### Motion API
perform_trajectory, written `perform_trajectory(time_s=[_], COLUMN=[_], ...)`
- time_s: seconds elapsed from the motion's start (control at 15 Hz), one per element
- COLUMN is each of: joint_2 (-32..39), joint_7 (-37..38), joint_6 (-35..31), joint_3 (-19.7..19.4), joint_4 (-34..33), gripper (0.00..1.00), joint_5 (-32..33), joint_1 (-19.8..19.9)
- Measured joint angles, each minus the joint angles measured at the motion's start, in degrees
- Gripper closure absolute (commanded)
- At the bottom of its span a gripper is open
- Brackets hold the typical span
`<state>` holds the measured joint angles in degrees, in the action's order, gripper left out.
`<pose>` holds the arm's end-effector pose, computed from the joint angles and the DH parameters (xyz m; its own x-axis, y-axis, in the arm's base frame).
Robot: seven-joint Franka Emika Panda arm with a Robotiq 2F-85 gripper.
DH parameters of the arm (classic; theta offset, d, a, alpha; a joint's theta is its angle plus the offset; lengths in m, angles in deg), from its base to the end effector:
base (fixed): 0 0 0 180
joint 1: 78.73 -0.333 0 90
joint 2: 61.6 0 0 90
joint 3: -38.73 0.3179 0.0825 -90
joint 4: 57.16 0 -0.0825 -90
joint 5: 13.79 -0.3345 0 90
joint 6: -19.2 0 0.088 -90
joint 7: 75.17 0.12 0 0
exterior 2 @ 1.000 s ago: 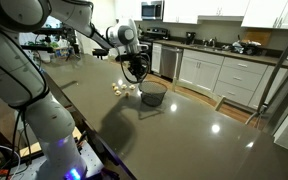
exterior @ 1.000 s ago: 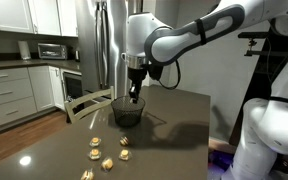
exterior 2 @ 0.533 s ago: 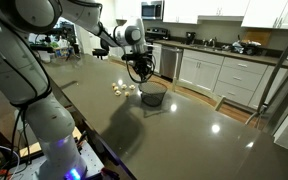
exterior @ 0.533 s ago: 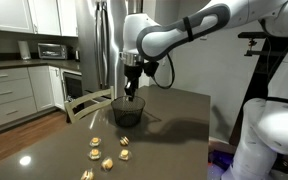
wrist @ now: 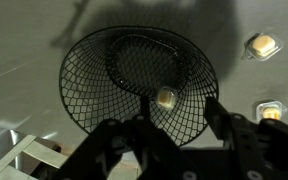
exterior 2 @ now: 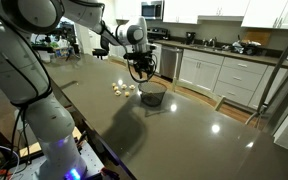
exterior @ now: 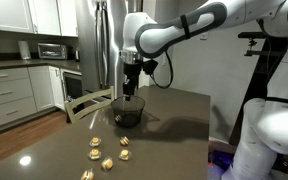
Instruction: Put one packet in the black basket
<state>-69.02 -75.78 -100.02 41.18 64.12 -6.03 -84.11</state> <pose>0.4757 0.0577 0.4883 0.9735 0.2112 0.0875 0.1990 -0.9713 0.1299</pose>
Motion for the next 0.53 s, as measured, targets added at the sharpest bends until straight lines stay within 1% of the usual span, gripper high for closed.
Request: perform_trajectory(time_s=[0.07, 0.13, 0.53], joint_2=[0.0, 0.0, -0.7], joint_7=[0.0, 0.0, 0.0], joint_6=[0.0, 0.0, -0.1], joint_3=[0.0, 0.0, 0.3], joint_4=[-0.1, -0.2, -0.5], gripper=[0.04, 0.01, 0.0], joint_5=[0.0, 0.0, 0.0], joint_1=[0.0, 0.0, -0.1])
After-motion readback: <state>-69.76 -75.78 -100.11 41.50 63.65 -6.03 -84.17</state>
